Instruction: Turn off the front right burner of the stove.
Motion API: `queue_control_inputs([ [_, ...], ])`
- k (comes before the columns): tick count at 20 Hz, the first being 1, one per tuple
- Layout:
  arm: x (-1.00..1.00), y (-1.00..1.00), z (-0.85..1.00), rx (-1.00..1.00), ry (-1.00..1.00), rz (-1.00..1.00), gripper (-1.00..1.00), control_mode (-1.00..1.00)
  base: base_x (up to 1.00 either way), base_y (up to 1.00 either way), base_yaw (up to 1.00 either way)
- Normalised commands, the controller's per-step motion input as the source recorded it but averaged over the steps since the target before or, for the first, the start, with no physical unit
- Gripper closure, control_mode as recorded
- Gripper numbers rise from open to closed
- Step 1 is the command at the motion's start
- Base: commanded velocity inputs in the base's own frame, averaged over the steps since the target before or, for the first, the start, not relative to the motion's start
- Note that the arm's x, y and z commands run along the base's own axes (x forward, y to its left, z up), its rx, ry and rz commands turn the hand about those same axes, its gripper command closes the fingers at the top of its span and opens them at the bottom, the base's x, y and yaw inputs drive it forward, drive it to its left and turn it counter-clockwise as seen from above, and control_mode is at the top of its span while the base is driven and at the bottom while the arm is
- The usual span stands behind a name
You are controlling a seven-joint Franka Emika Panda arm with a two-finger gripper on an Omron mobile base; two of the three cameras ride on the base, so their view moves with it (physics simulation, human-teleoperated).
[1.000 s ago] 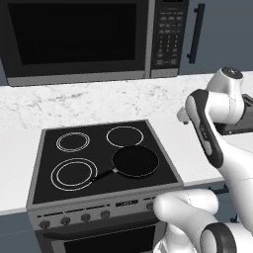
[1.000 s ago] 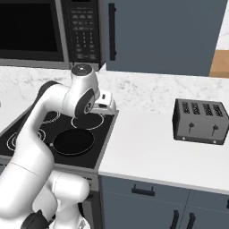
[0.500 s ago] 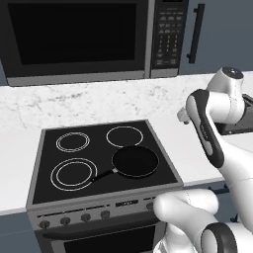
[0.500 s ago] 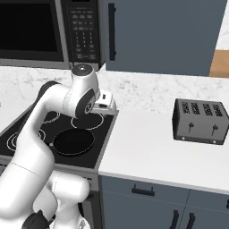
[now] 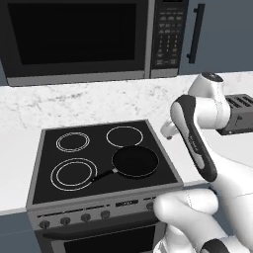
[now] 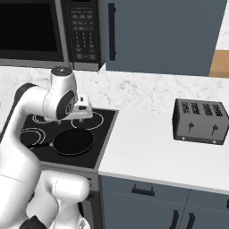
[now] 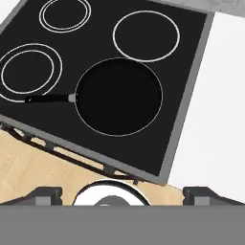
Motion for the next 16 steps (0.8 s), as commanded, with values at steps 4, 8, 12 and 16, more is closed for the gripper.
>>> queue_control_inputs([
  [4, -0.61, 1.0, -0.36, -0.22, 0.0, 0.37, -1.0, -1.0, 0.0, 0.0, 0.0],
  [8, -0.98, 1.0, -0.49, -0.45, -0.12, 0.33, -1.0, -1.0, 0.0, 0.0, 0.0],
  [12, -0.87, 1.0, -0.56, -0.5, -0.06, 0.33, -1.0, -1.0, 0.0, 0.0, 0.0],
  [16, -0.53, 1.0, -0.56, -0.48, 0.0, 0.36, -1.0, -1.0, 0.0, 0.0, 0.0],
])
